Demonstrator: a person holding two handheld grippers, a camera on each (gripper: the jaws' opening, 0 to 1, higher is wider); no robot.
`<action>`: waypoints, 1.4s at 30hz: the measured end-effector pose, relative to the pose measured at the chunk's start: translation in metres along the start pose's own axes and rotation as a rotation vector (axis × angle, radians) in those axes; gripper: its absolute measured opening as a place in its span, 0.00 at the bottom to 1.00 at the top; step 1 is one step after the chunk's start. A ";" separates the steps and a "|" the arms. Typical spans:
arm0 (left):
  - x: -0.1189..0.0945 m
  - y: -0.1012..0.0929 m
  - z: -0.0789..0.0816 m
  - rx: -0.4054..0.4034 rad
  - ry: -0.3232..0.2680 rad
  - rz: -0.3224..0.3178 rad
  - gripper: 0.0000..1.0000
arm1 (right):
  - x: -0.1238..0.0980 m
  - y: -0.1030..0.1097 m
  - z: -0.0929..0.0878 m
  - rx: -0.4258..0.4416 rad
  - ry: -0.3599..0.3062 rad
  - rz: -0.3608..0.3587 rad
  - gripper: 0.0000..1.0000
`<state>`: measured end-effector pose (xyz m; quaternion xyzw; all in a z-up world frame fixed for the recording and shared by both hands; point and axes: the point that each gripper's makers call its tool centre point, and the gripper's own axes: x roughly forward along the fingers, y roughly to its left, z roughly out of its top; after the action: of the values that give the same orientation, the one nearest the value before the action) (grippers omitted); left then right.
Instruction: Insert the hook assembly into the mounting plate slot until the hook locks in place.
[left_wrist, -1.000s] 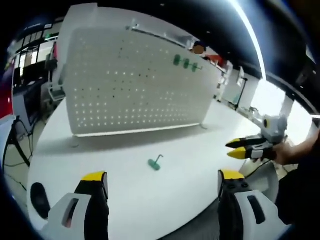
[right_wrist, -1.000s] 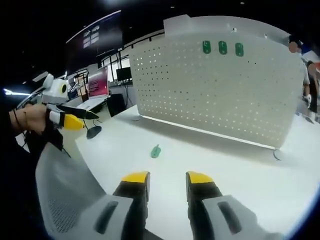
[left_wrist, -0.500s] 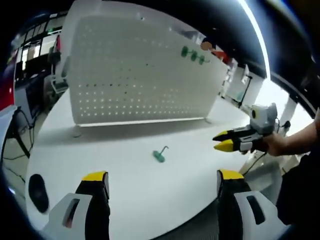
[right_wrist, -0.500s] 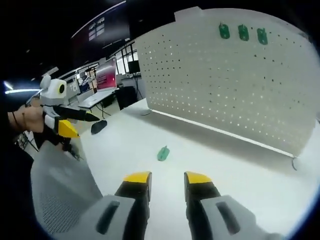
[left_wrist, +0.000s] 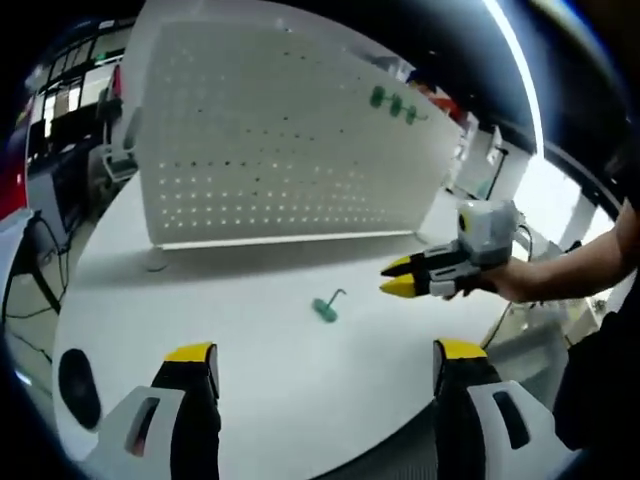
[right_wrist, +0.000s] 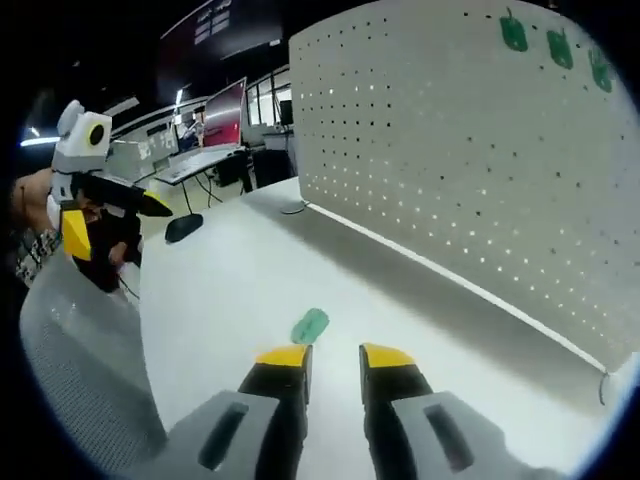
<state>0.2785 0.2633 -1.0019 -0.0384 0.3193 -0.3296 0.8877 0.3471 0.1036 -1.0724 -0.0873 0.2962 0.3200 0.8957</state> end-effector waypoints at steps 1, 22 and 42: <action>0.000 0.000 0.000 -0.001 0.001 0.001 0.90 | 0.004 0.000 0.000 0.002 0.001 0.007 0.16; 0.006 0.011 -0.011 -0.054 0.024 0.027 0.88 | 0.060 0.013 -0.002 -0.137 0.092 0.136 0.13; 0.006 0.015 -0.014 -0.079 0.030 0.041 0.86 | 0.075 0.044 0.017 -0.294 0.079 0.277 0.13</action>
<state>0.2820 0.2738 -1.0202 -0.0618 0.3462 -0.2990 0.8871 0.3739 0.1828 -1.1009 -0.1880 0.2906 0.4762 0.8084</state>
